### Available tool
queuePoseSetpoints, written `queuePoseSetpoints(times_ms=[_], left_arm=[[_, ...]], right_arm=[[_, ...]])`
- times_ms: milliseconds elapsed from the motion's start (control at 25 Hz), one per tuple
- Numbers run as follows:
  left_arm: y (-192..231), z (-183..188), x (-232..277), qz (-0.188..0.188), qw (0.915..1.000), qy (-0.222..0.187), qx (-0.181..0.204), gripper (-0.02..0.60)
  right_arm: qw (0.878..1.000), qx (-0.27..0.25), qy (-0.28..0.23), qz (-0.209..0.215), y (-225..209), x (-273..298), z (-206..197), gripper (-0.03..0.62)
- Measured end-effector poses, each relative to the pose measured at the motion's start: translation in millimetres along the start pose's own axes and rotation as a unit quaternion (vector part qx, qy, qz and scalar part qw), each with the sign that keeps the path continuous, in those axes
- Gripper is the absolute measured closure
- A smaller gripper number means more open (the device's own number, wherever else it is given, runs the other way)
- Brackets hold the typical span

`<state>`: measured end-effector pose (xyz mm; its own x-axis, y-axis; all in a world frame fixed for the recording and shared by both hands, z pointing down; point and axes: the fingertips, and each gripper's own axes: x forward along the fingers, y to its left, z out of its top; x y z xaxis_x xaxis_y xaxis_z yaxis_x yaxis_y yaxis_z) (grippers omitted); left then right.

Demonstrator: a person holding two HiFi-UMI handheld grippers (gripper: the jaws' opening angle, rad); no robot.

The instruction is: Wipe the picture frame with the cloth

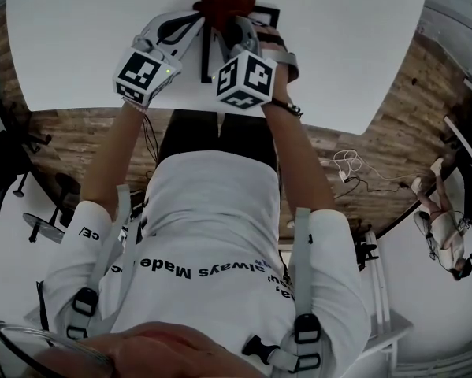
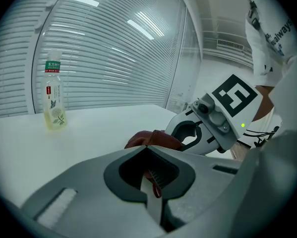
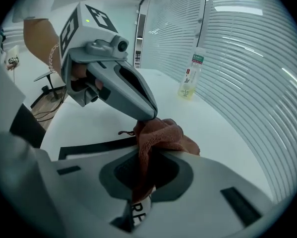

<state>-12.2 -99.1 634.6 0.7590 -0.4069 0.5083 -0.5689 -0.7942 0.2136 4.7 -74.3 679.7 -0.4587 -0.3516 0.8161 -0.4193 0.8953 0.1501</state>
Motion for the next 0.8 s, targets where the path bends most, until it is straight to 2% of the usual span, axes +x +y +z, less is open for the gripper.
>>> queuePoseSetpoints(times_ms=[280, 800], left_arm=[[5, 4, -2, 0.007, 1.0000, -0.005, -0.001, 0.580], [6, -21, 18, -0.006, 0.9994, 0.030, 0.013, 0.580]], right_arm=[[0.999, -0.015, 0.014, 0.039, 32, -8, -9, 0.579], [0.993, -0.022, 0.033, 0.111, 94, -31, -31, 0.579]])
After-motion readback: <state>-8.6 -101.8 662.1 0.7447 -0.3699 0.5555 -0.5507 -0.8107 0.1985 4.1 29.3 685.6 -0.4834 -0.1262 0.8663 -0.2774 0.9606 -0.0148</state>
